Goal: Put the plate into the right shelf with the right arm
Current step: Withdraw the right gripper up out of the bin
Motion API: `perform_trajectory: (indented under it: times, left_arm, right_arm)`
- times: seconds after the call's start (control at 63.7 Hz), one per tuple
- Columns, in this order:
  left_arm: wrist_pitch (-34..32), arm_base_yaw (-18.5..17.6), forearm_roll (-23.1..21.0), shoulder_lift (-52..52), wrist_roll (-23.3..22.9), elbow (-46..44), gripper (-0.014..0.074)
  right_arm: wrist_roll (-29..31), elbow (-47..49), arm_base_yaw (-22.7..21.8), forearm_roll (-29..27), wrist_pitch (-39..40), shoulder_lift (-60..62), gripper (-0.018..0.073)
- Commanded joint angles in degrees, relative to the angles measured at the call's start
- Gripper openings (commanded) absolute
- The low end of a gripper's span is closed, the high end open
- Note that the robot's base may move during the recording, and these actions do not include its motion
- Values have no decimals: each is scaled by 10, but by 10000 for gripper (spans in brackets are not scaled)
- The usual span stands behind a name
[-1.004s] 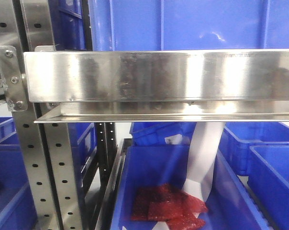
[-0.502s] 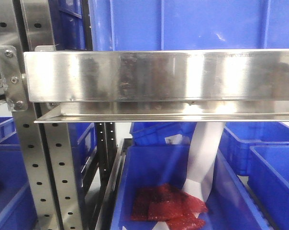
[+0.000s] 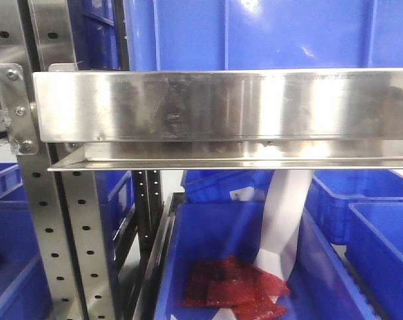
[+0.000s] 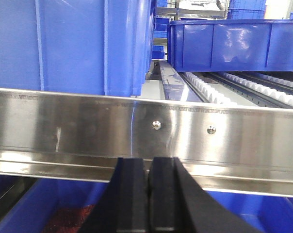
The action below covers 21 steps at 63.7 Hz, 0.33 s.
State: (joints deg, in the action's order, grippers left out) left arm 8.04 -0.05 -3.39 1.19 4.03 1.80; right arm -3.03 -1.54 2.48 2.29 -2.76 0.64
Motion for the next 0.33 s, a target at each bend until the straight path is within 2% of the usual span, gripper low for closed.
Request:
perform_trajectory:
  times: [0.0, 0.314]
  left_arm:
    - [-51, -4, -2, 1, 2, 5, -47]
    - [-51, -4, -2, 1, 2, 5, -47]
  right_arm:
    - [-1, 3, -2, 6, 54, 7, 52]
    - [-1, 3, -2, 6, 54, 7, 52]
